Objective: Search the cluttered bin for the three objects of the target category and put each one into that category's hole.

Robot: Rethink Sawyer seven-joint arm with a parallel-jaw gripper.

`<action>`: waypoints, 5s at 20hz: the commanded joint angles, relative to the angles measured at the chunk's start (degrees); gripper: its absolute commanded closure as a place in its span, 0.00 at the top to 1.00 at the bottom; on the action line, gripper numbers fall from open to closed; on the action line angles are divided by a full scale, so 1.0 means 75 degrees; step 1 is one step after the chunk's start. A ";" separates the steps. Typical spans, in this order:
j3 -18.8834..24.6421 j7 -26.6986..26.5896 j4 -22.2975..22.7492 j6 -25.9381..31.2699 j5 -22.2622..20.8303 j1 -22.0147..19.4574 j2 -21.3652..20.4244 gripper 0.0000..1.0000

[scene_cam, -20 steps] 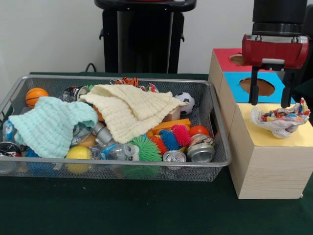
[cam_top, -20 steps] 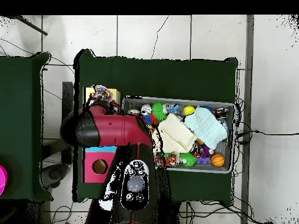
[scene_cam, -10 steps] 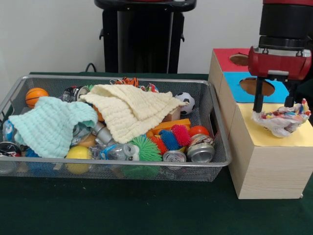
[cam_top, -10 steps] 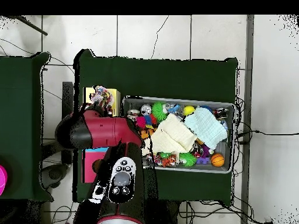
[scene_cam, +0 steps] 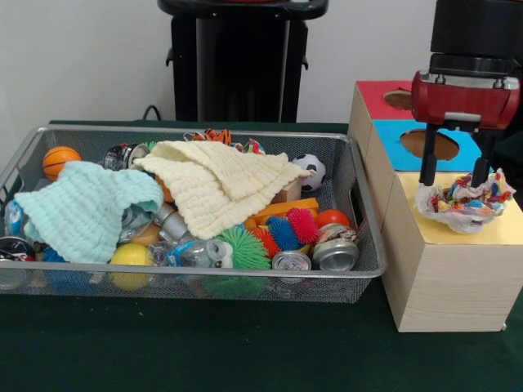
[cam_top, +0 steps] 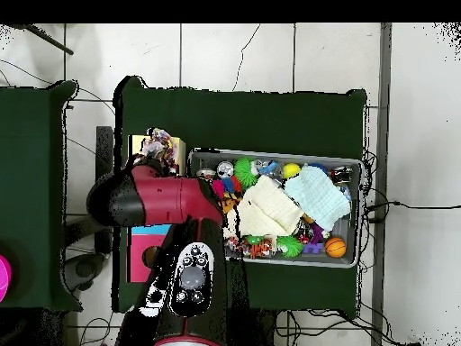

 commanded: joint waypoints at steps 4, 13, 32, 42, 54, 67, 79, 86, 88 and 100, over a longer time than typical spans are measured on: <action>-0.0356 0.0987 -0.0218 -0.0358 -0.0322 0.0300 0.1178 1.00; 0.0406 0.0327 0.0264 0.0202 -0.0259 -0.0317 0.0445 1.00; 0.0472 0.0267 0.0288 0.0772 -0.0189 -0.0303 -0.0010 1.00; 0.0850 0.0218 0.1518 0.1052 -0.0188 -0.0253 -0.1187 1.00; 0.0761 0.0377 0.1730 0.1485 -0.0040 -0.0169 -0.1830 1.00; 0.0886 0.0212 0.0986 0.2439 0.0318 -0.1182 -0.2229 1.00; 0.0649 0.0658 -0.1185 0.3260 0.0006 -0.1331 -0.1078 1.00; 0.0431 0.0893 -0.2522 0.3304 -0.0046 -0.1306 -0.0122 1.00; 0.0437 0.0819 -0.2879 0.3502 -0.0045 -0.1356 0.0063 1.00; 0.0300 0.0825 -0.4128 0.3304 -0.0016 -0.1563 0.1092 1.00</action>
